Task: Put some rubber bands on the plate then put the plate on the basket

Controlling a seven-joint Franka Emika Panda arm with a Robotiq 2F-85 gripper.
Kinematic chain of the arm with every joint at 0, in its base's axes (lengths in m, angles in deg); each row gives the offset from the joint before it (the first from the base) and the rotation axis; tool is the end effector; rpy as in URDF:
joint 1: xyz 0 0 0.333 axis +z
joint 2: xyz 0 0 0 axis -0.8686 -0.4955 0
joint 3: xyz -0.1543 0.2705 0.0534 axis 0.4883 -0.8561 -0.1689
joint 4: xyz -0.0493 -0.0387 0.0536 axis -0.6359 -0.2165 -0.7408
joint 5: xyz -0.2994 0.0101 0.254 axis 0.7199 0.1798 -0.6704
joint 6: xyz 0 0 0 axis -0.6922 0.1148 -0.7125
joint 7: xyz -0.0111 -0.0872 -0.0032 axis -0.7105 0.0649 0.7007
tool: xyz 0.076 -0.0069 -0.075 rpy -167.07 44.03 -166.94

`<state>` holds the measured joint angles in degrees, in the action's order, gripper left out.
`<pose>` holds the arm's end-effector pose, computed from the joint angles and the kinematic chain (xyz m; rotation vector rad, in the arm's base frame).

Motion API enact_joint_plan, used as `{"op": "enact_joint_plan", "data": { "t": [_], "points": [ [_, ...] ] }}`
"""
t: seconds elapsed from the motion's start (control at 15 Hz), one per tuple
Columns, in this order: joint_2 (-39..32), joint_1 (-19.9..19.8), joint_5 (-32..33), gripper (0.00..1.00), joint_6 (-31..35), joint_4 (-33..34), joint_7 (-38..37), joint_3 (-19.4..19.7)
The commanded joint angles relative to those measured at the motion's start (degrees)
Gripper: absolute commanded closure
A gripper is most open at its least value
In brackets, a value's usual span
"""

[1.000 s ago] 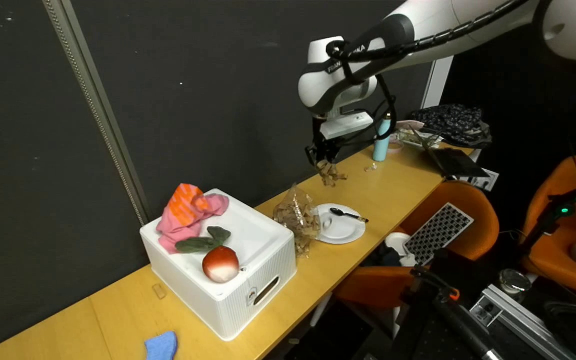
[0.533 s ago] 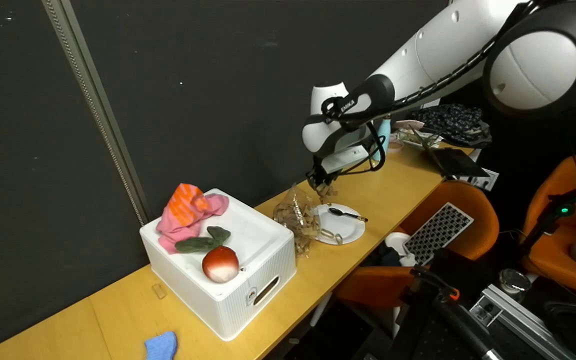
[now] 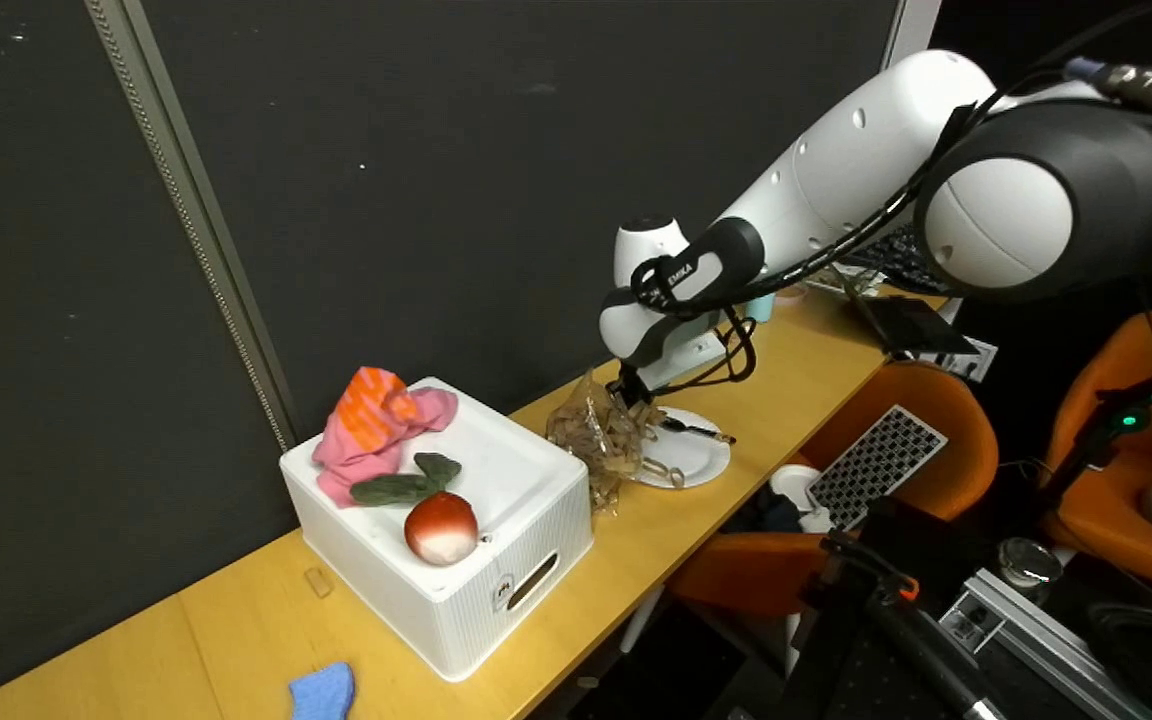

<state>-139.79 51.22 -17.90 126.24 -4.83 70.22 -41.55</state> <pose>0.7121 -0.1862 0.1055 2.9826 -0.3971 0.0985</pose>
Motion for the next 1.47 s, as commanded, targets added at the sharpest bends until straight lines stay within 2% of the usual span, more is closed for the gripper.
{"op": "enact_joint_plan", "data": {
  "t": [0.0,0.6,0.73,0.8,1.0,1.33,1.4],
  "points": [
    [-2.4,0.0,0.6,0.97,2.4,0.1,-0.2,1.3],
    [-6.9,1.8,2.7,0.97,6.0,1.2,-4.2,7.2],
    [-7.5,2.7,3.7,0.77,6.6,1.2,-6.1,8.9],
    [-7.8,3.1,4.2,0.62,6.8,1.3,-7.0,9.7],
    [-8.3,3.8,5.2,0.45,6.7,1.5,-9.0,11.2],
    [-8.1,4.7,5.9,0.07,6.2,1.8,-10.8,12.3],
    [-7.7,4.9,6.1,0.02,6.0,1.6,-11.1,12.4]
  ]
}}
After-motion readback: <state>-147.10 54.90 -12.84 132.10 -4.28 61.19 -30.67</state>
